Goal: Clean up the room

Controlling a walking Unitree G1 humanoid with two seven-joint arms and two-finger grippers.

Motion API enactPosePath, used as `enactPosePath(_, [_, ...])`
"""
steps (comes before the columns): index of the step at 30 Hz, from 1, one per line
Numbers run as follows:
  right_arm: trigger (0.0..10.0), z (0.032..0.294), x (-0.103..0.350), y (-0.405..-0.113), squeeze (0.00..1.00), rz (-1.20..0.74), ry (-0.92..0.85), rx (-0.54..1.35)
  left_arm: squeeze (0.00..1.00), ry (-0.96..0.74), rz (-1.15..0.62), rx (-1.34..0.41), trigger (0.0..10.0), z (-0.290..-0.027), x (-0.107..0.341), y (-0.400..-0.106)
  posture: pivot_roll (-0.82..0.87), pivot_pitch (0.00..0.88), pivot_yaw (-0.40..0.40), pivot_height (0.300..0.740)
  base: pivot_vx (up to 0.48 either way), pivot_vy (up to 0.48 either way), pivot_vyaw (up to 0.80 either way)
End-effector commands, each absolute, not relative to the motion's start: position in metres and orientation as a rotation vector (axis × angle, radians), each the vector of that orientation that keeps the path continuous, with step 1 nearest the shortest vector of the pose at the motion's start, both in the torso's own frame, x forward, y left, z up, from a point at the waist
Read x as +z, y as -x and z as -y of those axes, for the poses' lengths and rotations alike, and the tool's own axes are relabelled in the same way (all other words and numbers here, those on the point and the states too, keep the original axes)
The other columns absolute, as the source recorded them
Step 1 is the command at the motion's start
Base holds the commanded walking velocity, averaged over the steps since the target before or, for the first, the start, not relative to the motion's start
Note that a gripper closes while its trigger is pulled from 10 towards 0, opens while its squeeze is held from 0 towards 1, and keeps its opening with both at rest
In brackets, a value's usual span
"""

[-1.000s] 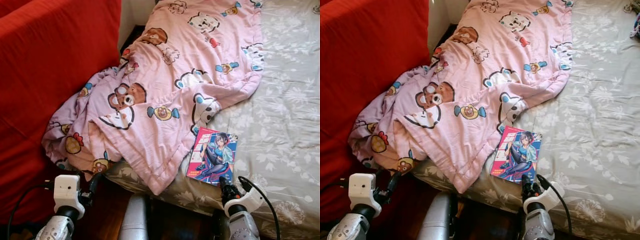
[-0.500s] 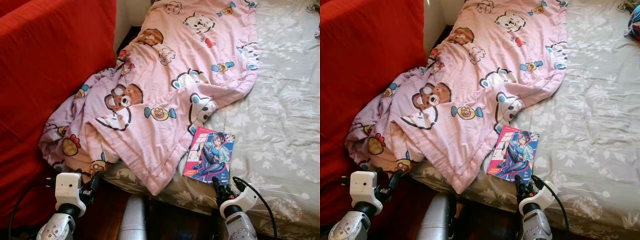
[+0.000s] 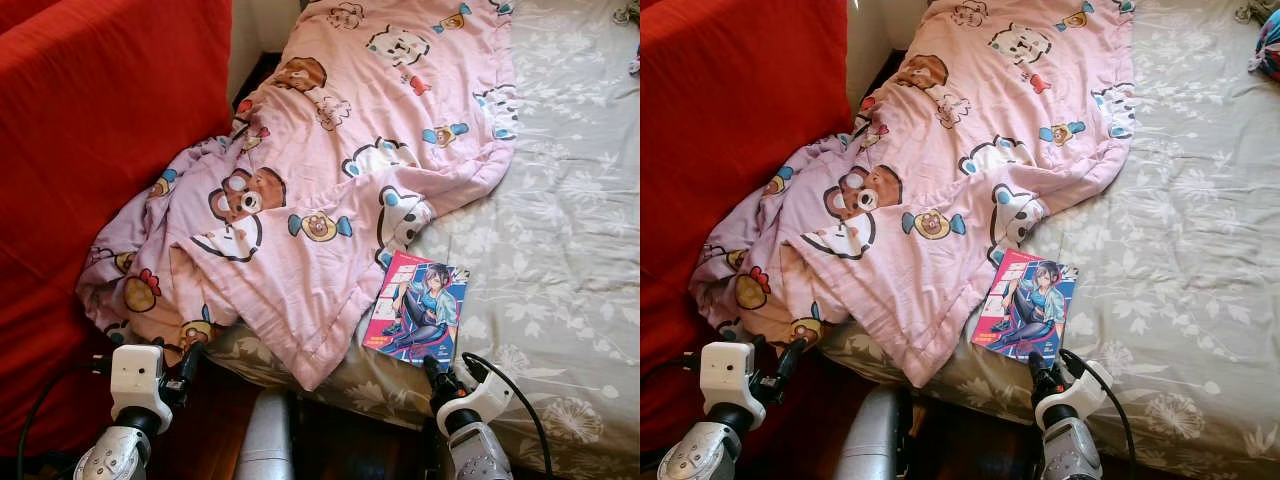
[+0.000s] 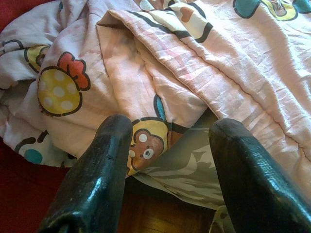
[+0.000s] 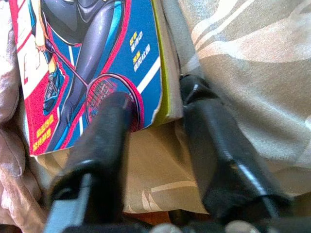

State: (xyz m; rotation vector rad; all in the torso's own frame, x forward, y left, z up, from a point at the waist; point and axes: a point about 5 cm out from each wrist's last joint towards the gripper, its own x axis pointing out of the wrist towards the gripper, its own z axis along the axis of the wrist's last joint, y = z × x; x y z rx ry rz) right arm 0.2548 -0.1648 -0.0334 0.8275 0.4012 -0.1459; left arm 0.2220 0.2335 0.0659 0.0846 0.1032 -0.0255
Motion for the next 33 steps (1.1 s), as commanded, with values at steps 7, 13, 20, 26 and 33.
enactPosePath(7, [0.0,0.149,-0.032,-0.258,0.00,-0.408,-0.849,-0.091,0.00,-0.118,-0.145,-0.018,10.0,-0.238,0.060,-0.219,0.23,0.213,0.123,0.613,0.000,0.000,0.00])
enactPosePath(13, [0.0,0.149,-0.015,-0.275,0.00,-0.308,-0.821,-0.091,0.00,-0.117,-0.145,-0.023,10.0,-0.235,0.058,-0.222,0.22,0.205,0.116,0.613,0.000,0.000,0.00])
enactPosePath(20, [0.0,0.146,0.004,-0.289,0.00,-0.184,-0.787,-0.059,0.00,-0.112,-0.143,-0.021,10.0,-0.233,0.056,-0.224,0.21,0.199,0.106,0.613,0.000,0.000,0.00])
enactPosePath(26, [0.0,0.152,0.018,-0.290,0.00,-0.086,-0.587,-0.074,0.00,-0.106,-0.144,-0.016,10.0,-0.230,0.053,-0.228,0.18,0.183,0.092,0.613,0.000,0.000,0.00])
enactPosePath(33, [0.0,0.162,0.038,-0.285,0.00,0.024,-0.303,-0.045,0.00,-0.083,-0.137,0.006,10.0,-0.227,0.048,-0.236,0.12,0.148,0.055,0.613,0.000,0.000,0.00])
